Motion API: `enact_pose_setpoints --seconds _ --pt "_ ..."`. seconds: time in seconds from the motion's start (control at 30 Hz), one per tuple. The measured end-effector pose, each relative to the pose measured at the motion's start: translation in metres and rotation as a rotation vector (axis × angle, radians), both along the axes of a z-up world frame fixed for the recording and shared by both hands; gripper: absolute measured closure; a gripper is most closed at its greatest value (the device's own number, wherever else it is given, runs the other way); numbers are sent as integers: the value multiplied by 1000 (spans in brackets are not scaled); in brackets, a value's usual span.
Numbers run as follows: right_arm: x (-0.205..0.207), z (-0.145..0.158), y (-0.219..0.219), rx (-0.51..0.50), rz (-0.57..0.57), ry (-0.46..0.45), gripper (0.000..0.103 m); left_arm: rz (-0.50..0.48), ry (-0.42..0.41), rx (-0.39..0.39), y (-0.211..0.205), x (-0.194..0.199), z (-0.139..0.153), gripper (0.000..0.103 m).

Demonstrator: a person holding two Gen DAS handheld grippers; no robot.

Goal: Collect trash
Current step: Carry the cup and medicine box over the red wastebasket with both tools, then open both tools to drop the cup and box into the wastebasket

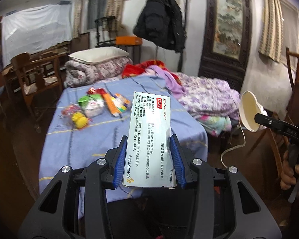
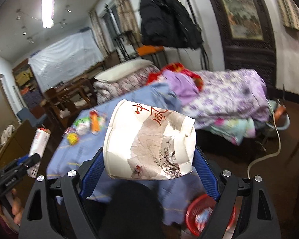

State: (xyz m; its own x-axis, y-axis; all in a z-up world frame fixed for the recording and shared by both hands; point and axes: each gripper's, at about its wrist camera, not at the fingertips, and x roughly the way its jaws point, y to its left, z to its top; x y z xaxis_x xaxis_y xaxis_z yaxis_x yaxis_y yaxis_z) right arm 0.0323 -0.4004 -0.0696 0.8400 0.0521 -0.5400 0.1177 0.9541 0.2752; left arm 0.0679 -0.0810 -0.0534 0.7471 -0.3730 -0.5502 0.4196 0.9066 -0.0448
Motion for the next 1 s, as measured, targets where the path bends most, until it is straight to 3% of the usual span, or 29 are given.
enact_pose_setpoints --seconds 0.13,0.3,0.43,0.6,0.77,0.87,1.0 --pt "0 -33 -34 14 -61 88 18 -61 25 37 -30 5 -9 60" --pt "9 -95 -81 150 -112 247 18 -143 68 54 -68 14 -20 60" --pt "14 -144 -103 207 -156 354 17 -195 96 85 -99 20 -30 60" --pt "21 -211 -119 360 -164 522 17 -248 138 124 -129 25 -45 60" --pt "18 -222 -126 394 -192 508 17 -284 173 166 -152 28 -60 60" --pt "10 -203 -132 410 -206 412 17 -319 196 200 -170 28 -71 60" --pt "-2 -164 -137 361 -222 272 15 -396 236 244 -205 28 -90 60"
